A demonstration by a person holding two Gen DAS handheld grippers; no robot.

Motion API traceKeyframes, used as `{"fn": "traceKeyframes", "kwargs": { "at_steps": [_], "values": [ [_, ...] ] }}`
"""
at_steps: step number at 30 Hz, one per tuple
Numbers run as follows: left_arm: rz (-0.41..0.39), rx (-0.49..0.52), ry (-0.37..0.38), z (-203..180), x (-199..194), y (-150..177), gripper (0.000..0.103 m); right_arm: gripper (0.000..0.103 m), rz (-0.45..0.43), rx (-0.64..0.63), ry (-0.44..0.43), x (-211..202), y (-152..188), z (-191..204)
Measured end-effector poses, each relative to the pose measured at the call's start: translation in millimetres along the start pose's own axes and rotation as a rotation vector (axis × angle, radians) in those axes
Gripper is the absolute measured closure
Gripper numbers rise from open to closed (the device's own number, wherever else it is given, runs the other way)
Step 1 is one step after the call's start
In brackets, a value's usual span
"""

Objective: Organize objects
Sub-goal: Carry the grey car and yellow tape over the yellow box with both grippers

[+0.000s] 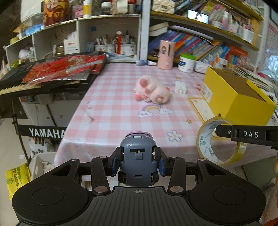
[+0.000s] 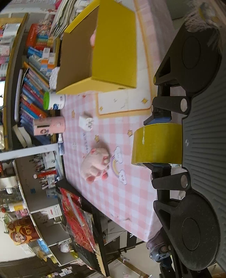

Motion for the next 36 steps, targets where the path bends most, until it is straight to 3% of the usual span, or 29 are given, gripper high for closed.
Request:
{"fn": "traceKeyframes", "kwargs": {
  "at_steps": [13,27,36],
  "values": [
    [0.029,0.111,0.13,-47,6,6,0.062,0.065,0.056,0.086,0.103,-24,36,-37],
    [0.051,0.208,0.283,-111,18,6,0.062,0.065,0.073,0.171,0.243,-48,52,-91],
    [0.051,0.24,0.311,-139,24,0,0.062,0.065,0.076,0.221,0.278,-54,54,-121]
  ]
}}
Point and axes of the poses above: each gripper's, at about its wrist camera, not at the fingertips, and x roughly the way its jaws point, z to its left, y to its underside, the point moved 5 cm from there along x, roughly the way its jaws point
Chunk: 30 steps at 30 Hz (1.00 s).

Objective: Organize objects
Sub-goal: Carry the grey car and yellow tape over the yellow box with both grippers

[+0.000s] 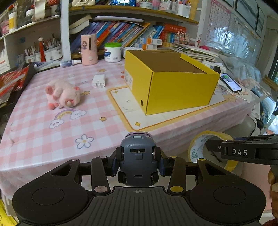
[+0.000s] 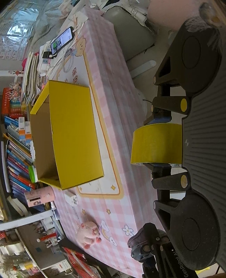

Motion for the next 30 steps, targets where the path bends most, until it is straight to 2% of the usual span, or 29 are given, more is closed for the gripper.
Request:
{"fn": "traceKeyframes", "kwargs": {
  "at_steps": [8,13,16,25,30],
  "values": [
    [0.003,-0.006,-0.006,-10,12,-12,0.062,0.065,0.018,-0.006,-0.009,11,-13,-12],
    [-0.021,-0.027,-0.006,-16,17,-29,0.062,0.065,-0.003,-0.01,-0.021,15,-27,-20],
    [-0.055,-0.039,-0.002,-21,15,-45,0.062,0.065,-0.046,-0.015,-0.033,10,-44,-26],
    [-0.222,-0.011,-0.01,-45,12,-111,0.062,0.065,-0.237,-0.048,-0.109,-21,-126,-41],
    [-0.263,-0.012,-0.022,-58,28,-141,0.062,0.065,-0.325,-0.087,-0.134,-24,-170,-50]
  ]
}}
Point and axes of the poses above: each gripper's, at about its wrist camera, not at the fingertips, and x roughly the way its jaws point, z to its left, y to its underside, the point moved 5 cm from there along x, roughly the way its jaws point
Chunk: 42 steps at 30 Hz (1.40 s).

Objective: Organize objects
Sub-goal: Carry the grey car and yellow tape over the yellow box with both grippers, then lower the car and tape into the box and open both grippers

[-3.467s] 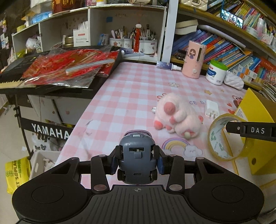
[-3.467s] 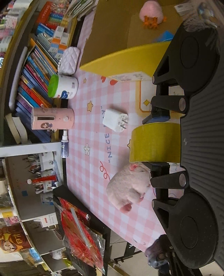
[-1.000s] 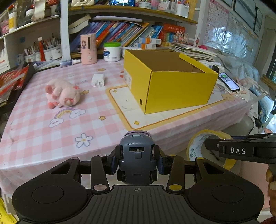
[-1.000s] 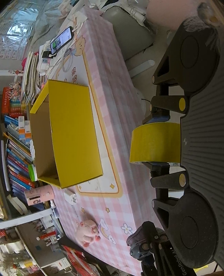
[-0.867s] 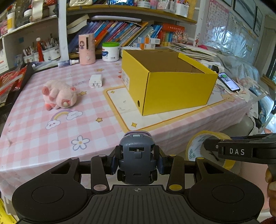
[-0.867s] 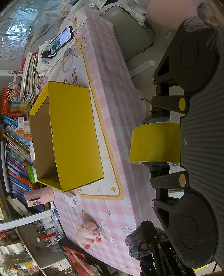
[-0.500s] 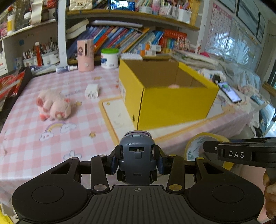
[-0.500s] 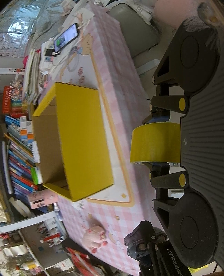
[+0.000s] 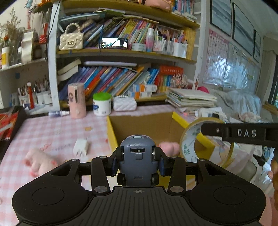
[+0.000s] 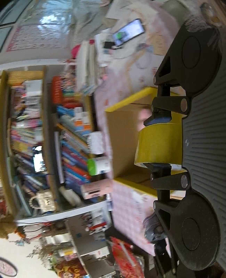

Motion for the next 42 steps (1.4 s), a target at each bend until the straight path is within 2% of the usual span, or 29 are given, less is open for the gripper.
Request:
{"fn": "traceKeyframes", "kwargs": {
  "at_steps": [7,17,23,32,42],
  "values": [
    [0.005,0.007,-0.041,-13,43,-19,0.062,0.065,-0.012,-0.021,-0.024,42,-27,-22],
    [0.116,0.053,-0.106,-20,100,-9,0.062,0.065,0.153,-0.013,-0.114,124,-19,-37],
    [0.175,0.085,-0.131,-22,123,-1,0.062,0.065,0.238,-0.011,-0.139,156,-6,-42],
    [0.252,0.081,-0.13,-22,142,13,0.062,0.065,0.307,-0.007,-0.162,186,-2,-45],
    [0.248,0.1,-0.141,-25,143,14,0.06,0.065,0.406,-0.03,-0.181,209,12,-38]
  ]
}}
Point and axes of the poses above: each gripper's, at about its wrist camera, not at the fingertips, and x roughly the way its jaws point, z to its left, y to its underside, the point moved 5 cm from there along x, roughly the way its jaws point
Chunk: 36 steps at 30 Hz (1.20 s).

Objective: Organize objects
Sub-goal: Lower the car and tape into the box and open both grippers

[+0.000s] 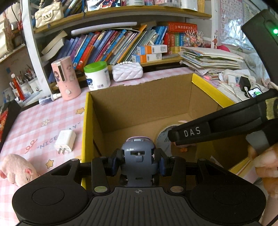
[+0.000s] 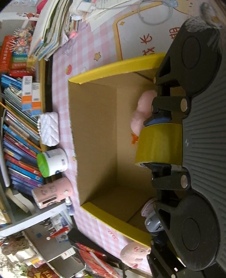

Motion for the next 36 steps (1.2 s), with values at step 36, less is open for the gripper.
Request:
{"fn": "traceKeyframes", "kwargs": {
  "at_steps": [36],
  "values": [
    [-0.133,-0.034,-0.042,17,-84,28,0.029,0.046,-0.251,0.11,0.123,-101,34,5]
  ]
}}
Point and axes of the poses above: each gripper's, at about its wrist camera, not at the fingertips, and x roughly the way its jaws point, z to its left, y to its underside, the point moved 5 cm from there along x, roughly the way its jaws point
